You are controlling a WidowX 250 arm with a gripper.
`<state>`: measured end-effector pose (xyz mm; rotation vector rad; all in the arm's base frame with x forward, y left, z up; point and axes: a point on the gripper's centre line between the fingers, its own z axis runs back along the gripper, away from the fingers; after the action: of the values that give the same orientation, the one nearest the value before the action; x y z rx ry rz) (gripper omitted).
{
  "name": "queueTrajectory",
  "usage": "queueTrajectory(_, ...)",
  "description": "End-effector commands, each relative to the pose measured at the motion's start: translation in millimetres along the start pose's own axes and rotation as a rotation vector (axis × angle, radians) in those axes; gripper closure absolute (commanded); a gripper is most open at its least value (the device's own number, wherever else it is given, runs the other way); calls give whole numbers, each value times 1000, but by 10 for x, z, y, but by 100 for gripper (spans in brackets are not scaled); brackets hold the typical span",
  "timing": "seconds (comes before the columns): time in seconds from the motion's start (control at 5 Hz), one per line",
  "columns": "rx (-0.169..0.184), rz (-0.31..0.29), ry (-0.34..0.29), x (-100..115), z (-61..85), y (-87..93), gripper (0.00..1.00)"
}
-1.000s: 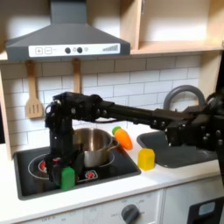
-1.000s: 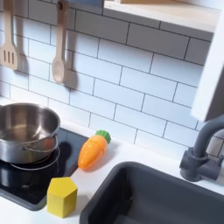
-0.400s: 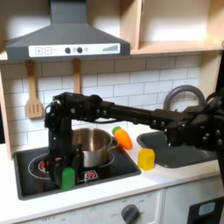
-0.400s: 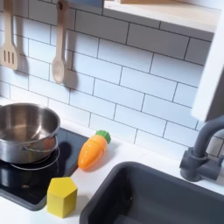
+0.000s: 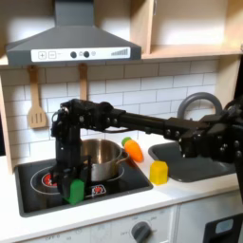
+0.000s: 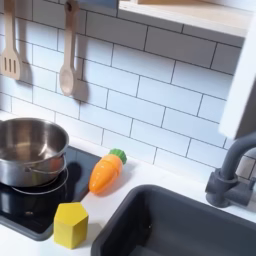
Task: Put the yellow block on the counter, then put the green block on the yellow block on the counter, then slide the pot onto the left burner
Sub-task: 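Put the green block on the yellow block on the counter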
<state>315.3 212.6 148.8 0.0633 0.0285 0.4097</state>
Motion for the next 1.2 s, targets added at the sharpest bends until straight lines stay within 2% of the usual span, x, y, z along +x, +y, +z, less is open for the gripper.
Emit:
queueTrajectory(0.0,-31,4,-37,62,160,-63,100)
queueTrajectory(0.2,-40,-1,-72,114,342,-95,100)
queueTrajectory(0.4,-67,-28,-104,144,518,-202,100)
queueTrajectory(0.6,-94,-37,-108,76,589,-275,100)
queueTrajectory(0.8,-124,-92,-135,-42,689,-483,100)
queueTrajectory(1.0,-148,-172,-160,-232,811,-709,100)
